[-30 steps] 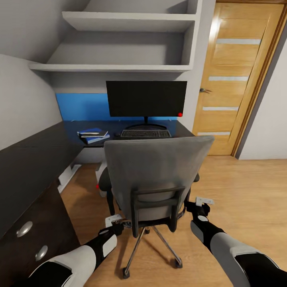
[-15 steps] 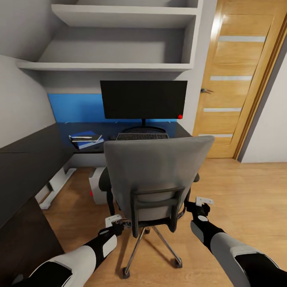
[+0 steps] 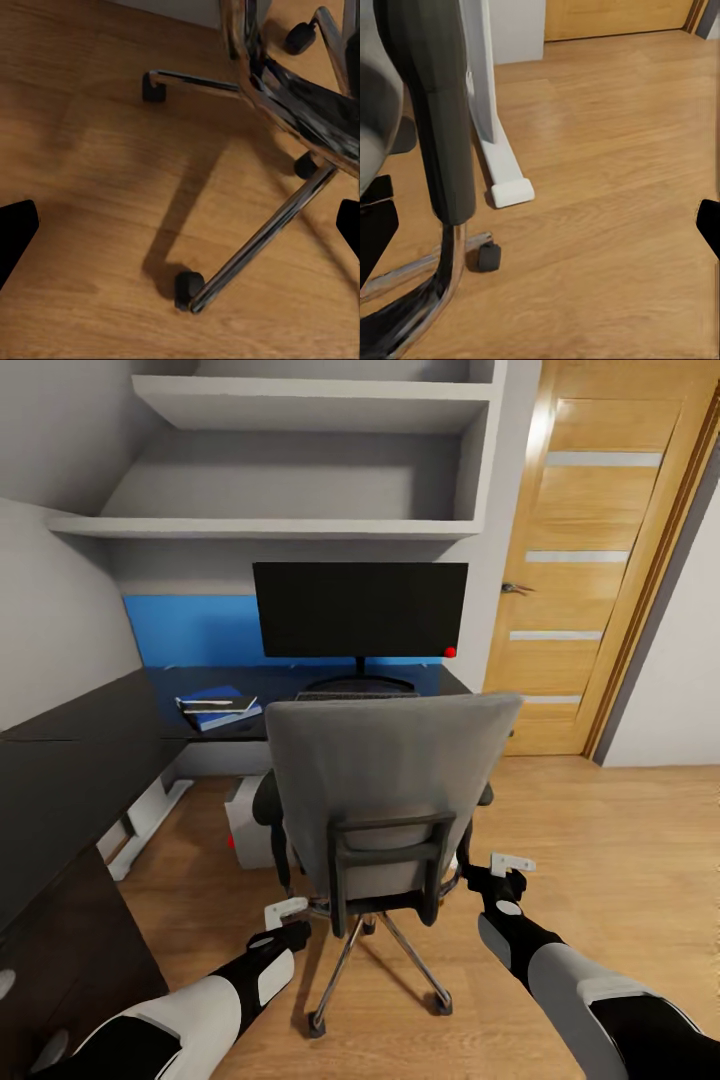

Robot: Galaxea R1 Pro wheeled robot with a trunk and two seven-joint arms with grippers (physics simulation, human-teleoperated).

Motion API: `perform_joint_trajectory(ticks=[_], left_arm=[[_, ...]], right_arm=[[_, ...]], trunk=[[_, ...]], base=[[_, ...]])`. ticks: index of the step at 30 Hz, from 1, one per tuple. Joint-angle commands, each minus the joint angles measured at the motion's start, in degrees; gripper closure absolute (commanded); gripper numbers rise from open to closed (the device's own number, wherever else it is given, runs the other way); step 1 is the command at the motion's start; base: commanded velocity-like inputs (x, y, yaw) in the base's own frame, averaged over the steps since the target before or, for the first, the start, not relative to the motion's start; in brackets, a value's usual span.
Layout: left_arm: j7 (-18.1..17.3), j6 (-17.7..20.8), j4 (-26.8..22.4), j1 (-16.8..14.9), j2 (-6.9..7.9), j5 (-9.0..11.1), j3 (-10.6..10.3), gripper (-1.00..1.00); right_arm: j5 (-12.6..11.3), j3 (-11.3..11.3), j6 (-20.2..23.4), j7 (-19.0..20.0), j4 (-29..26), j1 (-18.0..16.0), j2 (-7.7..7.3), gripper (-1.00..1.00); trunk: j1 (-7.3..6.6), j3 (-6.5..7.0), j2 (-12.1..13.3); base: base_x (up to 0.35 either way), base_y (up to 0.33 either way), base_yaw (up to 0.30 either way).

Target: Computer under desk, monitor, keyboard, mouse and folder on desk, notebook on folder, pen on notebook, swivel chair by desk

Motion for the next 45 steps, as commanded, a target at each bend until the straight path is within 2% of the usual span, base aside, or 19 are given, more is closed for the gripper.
perform_joint_trajectory(ticks=[1, 23, 36, 39, 45], left_arm=[[0.2, -0.2, 0.0, 0.0, -0.01, 0.6, -0.5, -1.0], [0.2, -0.2, 0.0, 0.0, -0.02, 0.6, -0.5, -1.0], [0.2, -0.1, 0.0, 0.0, 0.0, 0.6, -0.5, -1.0], [0.2, 0.0, 0.0, 0.0, -0.17, 0.6, -0.6, -1.0], [0.2, 0.3, 1.2, 0.0, -0.21, 0.6, -0.6, -1.0]], right_arm=[[-0.6, 0.5, -0.2, -0.1, 0.0, 0.0, -0.02, -1.0], [-0.3, 0.5, -0.2, -0.1, 0.0, 0.0, 0.06, -1.0], [-0.2, 0.5, -0.2, -0.1, 0.0, 0.0, 0.07, -1.0], [-0.1, 0.5, -0.2, -0.1, 0.0, 0.0, 0.02, -1.0], [-0.1, 0.6, -5.2, -0.1, 3.5, 0.0, 0.2, -1.0]], trunk=[[-0.04, -0.05, 0.0], [-0.04, -0.05, 0.0], [-2.9, 2.28, 5.2], [-3.56, 2.82, 6.4], [-4.87, 3.9, 8.8]], base=[[-0.309, 0.0, 0.0], [-0.331, -0.022, 0.0], [-0.334, -0.009, 0.0], [-0.013, 0.0, 0.0], [-0.003, 0.0, 0.0]])
